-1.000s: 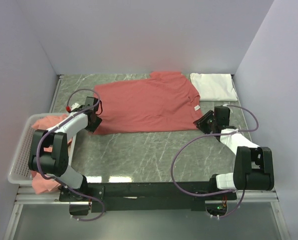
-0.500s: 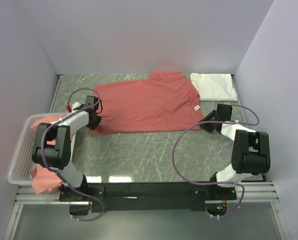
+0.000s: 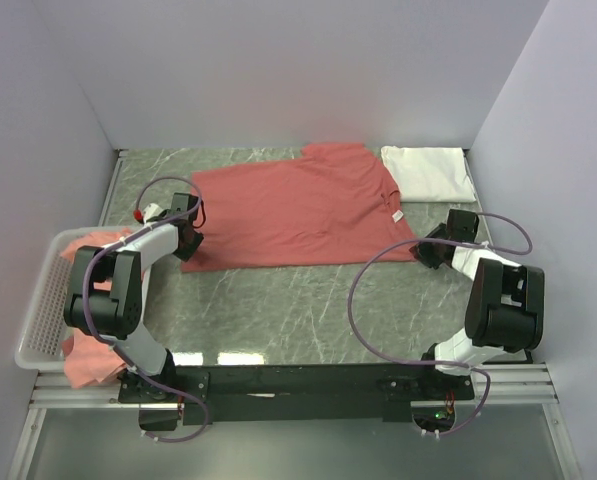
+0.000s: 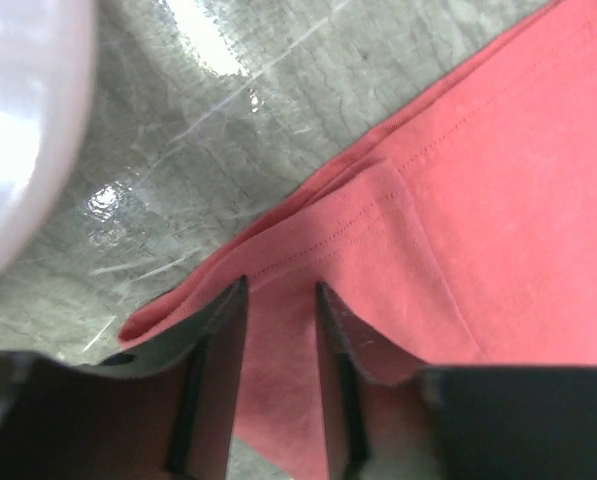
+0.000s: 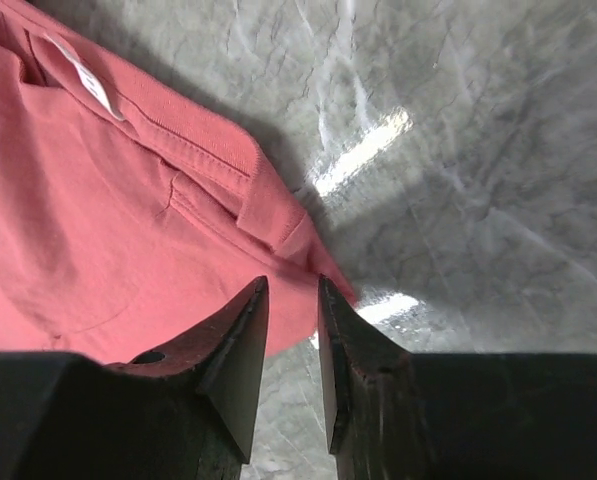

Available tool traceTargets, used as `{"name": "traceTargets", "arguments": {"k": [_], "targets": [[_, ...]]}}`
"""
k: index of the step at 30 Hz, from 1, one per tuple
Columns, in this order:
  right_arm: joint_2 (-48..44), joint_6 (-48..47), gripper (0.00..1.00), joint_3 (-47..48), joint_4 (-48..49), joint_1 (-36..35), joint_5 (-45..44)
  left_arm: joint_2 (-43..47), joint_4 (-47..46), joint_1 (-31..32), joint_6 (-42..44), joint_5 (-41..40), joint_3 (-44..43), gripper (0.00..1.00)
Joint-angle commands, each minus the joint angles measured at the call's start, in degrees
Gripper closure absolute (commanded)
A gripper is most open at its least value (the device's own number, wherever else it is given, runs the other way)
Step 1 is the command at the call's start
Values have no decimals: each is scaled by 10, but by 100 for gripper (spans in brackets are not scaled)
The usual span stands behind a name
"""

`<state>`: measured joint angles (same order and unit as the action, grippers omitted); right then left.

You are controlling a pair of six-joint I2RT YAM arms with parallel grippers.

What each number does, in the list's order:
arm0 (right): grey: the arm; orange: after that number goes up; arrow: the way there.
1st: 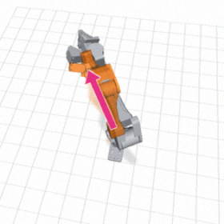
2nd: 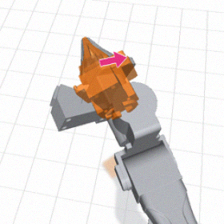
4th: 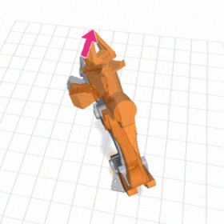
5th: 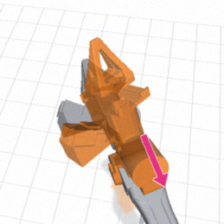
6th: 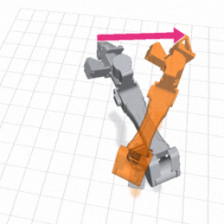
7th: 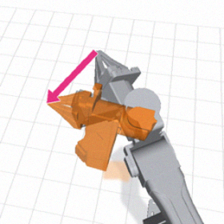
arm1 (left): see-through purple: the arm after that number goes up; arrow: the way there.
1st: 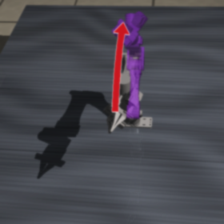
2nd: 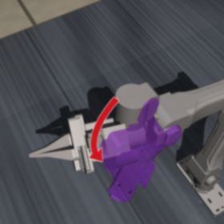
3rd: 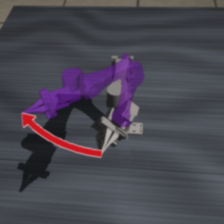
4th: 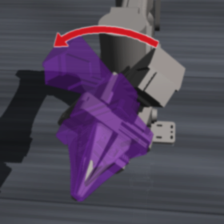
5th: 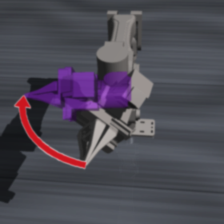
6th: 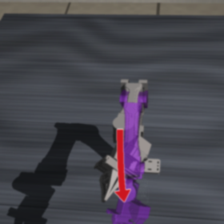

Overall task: Fold and stack the t-shirts
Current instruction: Fold the tshirt

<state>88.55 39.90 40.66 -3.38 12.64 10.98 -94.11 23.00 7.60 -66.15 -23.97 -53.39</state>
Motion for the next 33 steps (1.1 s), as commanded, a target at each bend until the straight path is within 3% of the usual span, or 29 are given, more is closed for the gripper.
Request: {"name": "traceTargets", "arguments": {"k": [1, 6, 10, 16, 21, 33], "targets": [[-24, -26, 66, 28, -29, 7, -34, 4, 48, -18, 7, 6, -2, 59], [-50, -36, 60, 42, -47, 6, -20, 53, 81, 0, 7, 1, -29, 45], [-83, -33, 56, 37, -53, 4, -14, 107, 130, 49, -50, -36, -25, 36], [-120, -30, 50, 7, -52, -5, -7, 167, 155, 98, -130, -76, 41, 45], [-136, -27, 49, -24, -37, -9, -1, 147, 131, 108, -168, -80, 85, 50], [-129, -32, 46, -47, -25, -10, -5, 67, 87, 107, -211, -123, 72, 45]]}}
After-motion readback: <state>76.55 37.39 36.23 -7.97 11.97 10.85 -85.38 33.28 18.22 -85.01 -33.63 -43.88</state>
